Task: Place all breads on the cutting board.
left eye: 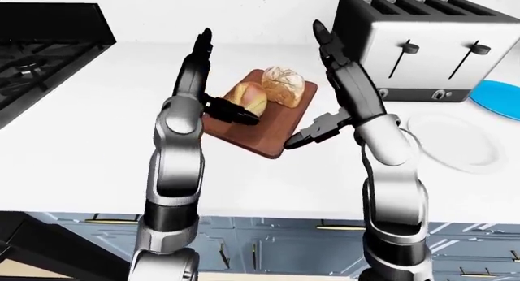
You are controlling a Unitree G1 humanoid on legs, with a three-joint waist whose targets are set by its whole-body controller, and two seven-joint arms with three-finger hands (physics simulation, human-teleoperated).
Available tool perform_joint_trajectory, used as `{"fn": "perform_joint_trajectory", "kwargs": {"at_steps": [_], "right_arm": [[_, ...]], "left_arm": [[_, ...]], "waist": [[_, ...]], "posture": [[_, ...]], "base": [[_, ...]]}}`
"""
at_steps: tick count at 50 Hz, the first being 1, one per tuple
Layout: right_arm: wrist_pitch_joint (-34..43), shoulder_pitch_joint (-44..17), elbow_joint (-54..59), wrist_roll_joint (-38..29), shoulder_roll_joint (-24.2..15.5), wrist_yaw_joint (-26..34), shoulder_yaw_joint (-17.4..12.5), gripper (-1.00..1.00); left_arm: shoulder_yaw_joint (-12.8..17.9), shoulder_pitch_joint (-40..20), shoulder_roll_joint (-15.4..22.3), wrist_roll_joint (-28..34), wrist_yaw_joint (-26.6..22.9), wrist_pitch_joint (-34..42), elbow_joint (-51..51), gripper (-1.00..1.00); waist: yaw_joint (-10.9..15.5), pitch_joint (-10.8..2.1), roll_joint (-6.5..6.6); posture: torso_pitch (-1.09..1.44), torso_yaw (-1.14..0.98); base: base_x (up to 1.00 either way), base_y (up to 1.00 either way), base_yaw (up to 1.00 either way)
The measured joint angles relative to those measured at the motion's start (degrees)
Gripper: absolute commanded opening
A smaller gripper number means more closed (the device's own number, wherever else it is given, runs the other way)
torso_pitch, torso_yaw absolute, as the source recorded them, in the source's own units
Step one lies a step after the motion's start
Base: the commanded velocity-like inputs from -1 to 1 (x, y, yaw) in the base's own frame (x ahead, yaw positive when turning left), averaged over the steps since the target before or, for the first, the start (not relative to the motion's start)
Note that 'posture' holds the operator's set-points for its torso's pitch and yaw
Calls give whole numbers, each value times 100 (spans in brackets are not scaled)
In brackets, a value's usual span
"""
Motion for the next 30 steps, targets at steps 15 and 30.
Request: {"fn": "perform_joint_trajectory", "kwargs": {"at_steps": [15,30], "right_arm": [[317,348,-868,82,-464,319,-392,100],[775,798,-1691,1031,-1420,425,-1702,100]], "left_arm": [[510,867,622,127,-915,1165,-2600,100],[1850,1824,1453,-599,-1374,2287,-4530,100]], "waist": [[7,22,11],[36,54,-8]], "posture": [[0,0],[0,0]], "base": [[0,0,0],[0,0,0]]}}
